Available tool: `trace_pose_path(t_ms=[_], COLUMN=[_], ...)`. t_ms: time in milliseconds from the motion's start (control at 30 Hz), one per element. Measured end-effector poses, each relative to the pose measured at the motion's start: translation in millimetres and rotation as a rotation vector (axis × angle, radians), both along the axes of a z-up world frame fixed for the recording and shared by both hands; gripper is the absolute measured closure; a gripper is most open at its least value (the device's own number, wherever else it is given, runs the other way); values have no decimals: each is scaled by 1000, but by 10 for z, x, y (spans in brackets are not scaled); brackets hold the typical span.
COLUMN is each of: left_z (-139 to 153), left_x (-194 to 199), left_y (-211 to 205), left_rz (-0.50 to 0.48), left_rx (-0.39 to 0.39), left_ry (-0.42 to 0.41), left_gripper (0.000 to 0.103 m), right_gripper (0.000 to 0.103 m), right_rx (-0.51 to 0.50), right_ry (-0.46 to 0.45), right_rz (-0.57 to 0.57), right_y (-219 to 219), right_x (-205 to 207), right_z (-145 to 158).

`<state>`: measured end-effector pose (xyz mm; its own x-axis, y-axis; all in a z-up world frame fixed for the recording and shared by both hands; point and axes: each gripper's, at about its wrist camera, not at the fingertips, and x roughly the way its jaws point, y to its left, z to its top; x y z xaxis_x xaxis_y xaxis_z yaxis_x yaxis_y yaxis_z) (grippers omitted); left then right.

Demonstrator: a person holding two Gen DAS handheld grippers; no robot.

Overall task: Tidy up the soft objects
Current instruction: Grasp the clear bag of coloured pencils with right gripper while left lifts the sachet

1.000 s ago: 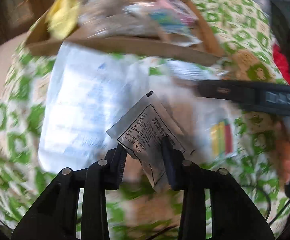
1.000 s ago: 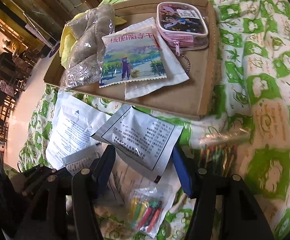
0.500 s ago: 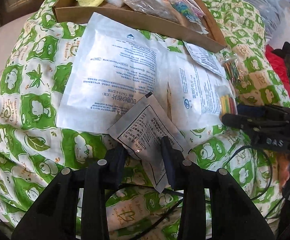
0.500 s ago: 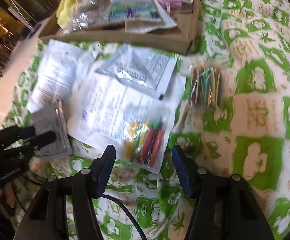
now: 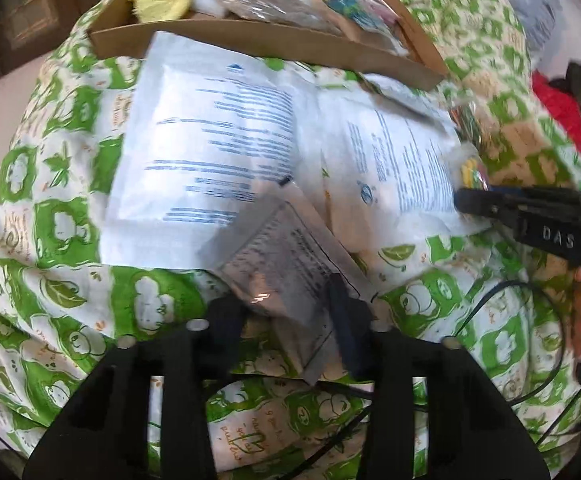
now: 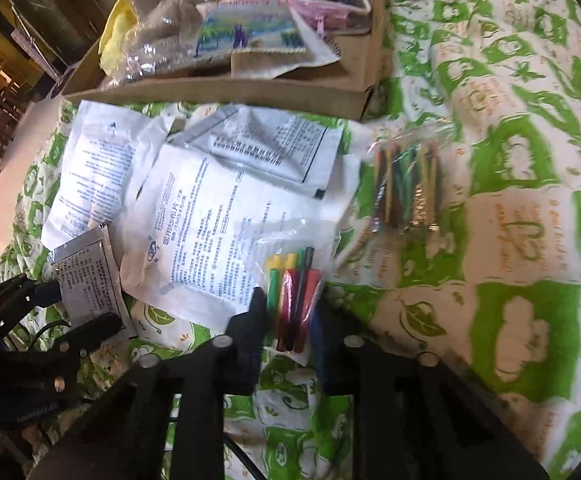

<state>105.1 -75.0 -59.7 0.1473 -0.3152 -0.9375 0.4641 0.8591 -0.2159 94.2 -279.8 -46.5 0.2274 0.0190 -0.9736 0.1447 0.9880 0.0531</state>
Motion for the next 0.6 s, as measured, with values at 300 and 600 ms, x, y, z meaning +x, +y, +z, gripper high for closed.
trace_pose_path(t_ms=[300,600], left_z=[289,342], left_x=[-71,-103], left_y=[150,260], left_rz=[22,42], left_rx=[-103,-146], left_ry=[-50,-13], left_gripper=[83,83], right_gripper=[88,88], right_rx=[4,-4], right_ry=[-35,-89], right_rz=[9,20], right_y=[-8,23], right_x=[21,-106], right_z=[228,590])
